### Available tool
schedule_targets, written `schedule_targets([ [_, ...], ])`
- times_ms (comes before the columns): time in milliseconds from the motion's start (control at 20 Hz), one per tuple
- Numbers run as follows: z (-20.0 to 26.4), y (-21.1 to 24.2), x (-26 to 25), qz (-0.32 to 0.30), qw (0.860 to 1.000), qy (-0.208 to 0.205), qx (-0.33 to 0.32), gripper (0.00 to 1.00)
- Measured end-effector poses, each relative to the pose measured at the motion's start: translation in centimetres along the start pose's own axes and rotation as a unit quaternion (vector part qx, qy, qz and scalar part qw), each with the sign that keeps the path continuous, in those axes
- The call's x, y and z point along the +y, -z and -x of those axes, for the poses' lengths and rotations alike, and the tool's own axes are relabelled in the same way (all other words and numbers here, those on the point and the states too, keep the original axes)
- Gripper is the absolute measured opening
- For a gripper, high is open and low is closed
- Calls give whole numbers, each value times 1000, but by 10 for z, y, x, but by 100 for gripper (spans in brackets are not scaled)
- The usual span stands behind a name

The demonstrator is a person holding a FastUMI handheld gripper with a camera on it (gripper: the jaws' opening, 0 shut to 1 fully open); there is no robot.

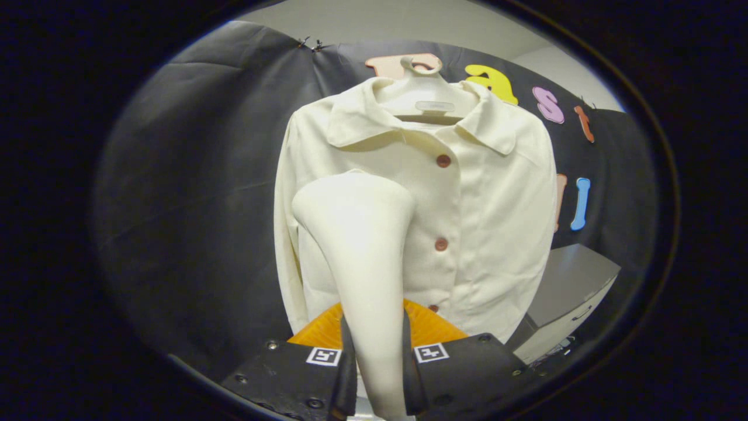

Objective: Iron the clothes twice with a garment steamer, once on the left side and once on the right side.

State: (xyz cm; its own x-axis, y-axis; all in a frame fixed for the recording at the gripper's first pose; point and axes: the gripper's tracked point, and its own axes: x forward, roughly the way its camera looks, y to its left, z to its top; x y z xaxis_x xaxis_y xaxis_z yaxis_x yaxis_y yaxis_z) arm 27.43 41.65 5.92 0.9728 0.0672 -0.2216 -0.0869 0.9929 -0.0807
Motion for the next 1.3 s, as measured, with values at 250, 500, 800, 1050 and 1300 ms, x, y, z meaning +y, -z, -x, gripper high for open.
schedule_targets([
  [250, -14, 19, -1, 10, 1000, 24, 17, 31],
  [500, -26, 50, -10, 26, 998, 41, 44, 31],
  [800, -36, 89, -13, 34, 996, 48, 66, 32],
  [1050, -40, 112, -20, 39, 994, 59, 79, 32],
  [1300, -48, 136, -26, 47, 992, 72, 88, 32],
])
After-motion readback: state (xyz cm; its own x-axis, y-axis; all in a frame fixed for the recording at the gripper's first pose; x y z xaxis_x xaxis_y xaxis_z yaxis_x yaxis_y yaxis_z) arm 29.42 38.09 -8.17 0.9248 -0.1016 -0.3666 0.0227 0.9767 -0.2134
